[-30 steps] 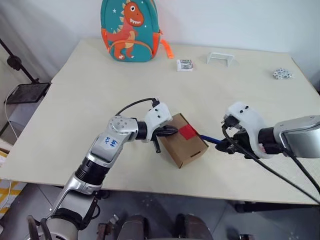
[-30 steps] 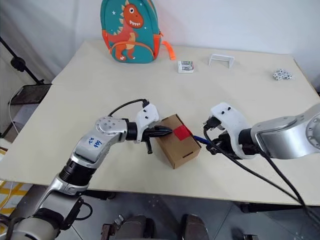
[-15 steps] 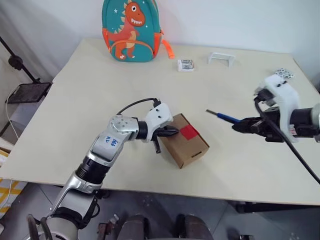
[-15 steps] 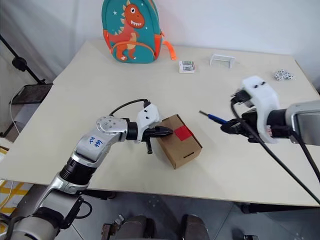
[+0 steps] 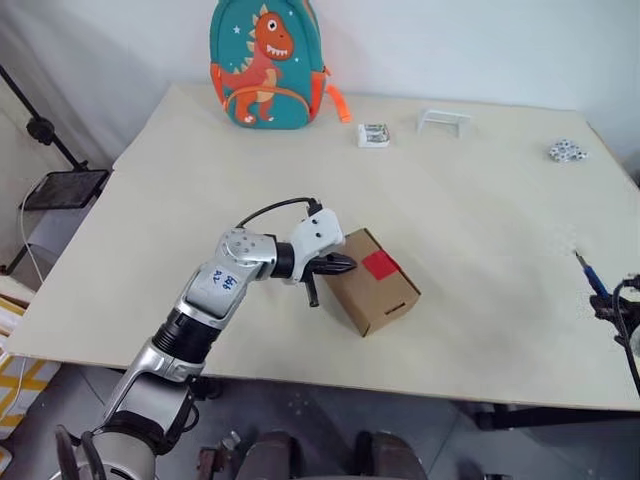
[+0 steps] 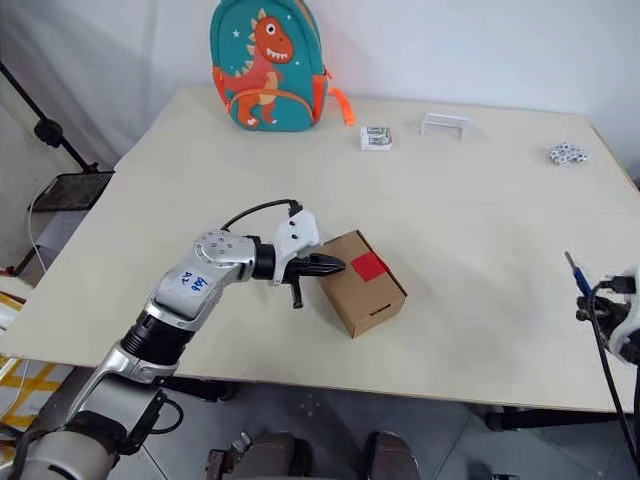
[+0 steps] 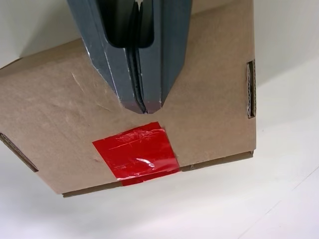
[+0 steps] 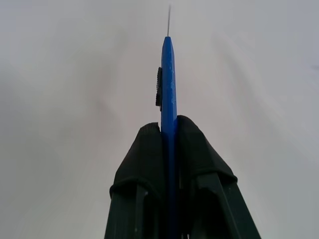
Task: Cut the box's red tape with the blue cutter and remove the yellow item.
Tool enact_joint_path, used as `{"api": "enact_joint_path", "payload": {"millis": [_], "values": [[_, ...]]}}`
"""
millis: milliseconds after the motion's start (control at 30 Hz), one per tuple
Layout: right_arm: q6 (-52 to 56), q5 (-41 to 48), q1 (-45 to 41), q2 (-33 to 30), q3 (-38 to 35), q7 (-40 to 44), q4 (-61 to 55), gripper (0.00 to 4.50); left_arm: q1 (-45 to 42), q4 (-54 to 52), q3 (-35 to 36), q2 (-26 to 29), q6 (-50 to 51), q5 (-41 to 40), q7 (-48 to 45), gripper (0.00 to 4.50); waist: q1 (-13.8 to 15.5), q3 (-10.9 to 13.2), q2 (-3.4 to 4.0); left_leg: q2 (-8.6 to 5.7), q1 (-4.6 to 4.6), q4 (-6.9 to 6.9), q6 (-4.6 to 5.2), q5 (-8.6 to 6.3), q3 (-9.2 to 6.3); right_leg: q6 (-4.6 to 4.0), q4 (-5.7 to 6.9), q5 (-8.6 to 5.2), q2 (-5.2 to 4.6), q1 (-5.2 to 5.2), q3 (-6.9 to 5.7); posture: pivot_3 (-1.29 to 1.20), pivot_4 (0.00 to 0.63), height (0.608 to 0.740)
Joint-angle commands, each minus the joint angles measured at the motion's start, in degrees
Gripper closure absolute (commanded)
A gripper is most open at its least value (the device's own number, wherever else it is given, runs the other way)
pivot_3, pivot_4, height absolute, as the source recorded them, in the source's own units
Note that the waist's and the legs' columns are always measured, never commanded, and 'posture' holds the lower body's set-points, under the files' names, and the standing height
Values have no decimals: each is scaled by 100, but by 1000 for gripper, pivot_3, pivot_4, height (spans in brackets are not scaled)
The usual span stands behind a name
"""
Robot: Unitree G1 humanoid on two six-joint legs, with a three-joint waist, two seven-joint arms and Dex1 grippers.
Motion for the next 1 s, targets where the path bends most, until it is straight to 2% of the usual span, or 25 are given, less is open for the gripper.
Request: {"api": "enact_joint_path", "payload": {"millis": [33,100,167,200,333,433,533,667,767,867,1000], "values": [[-641,-558,-176,157,6,517,403,4426,46,95,-161,22,52,126,-68,4500,-27,-2,5,1,2,0,-2,1,0,0,1,0,0,0,14,0,150,740],[-659,-554,-312,348,-39,799,588,4426,19,111,-149,28,35,145,-89,4500,-32,-5,13,4,5,-1,-6,4,0,0,2,0,4,0,36,0,150,740],[-681,-631,-425,464,-83,969,700,3716,0,124,-140,22,32,160,-94,4500,-32,-6,14,8,11,-2,-9,5,3,0,1,0,11,4,47,0,150,740],[-631,-649,-452,502,-133,1003,726,3532,-2,125,-141,25,26,167,-97,4500,-28,-6,17,8,12,-3,-9,5,3,0,2,0,11,4,49,0,150,740],[-563,-715,-194,417,-346,1474,593,2183,14,93,-108,42,20,176,-77,4500,-13,-7,18,7,11,-3,-9,4,4,0,1,0,9,3,54,0,150,740],[-469,-585,-75,336,-713,1763,429,1141,36,86,-88,61,-11,178,-77,4500,-14,-6,18,5,10,-4,-8,3,4,0,-1,0,8,3,56,0,150,740],[-400,-185,30,152,-1321,2547,132,128,54,66,-70,79,-40,172,-79,4500,-18,-6,24,5,12,-4,-7,3,7,0,-1,0,7,3,60,0,150,740],[415,501,235,-215,-1704,3464,-696,53,63,81,-52,109,-139,156,-126,4500,-29,-7,27,8,19,-11,-7,3,11,0,0,0,10,3,66,0,150,740],[1101,990,75,-532,-1625,3786,-1186,53,38,130,-26,118,-209,162,-138,4500,-27,-6,26,11,21,-10,-4,1,12,0,-1,0,8,4,70,0,150,740],[933,756,-981,-350,-740,3257,-1500,53,44,61,309,192,-332,-143,-326,4500,-60,-3,20,11,19,-7,-3,1,10,0,0,1,-30,3,65,0,150,740],[620,96,-1925,164,355,2849,-1497,1210,148,-84,650,605,-377,-304,-576,4500,-108,3,13,9,11,-5,-10,4,1,-1,5,0,-33,-7,47,0,150,740]]}}
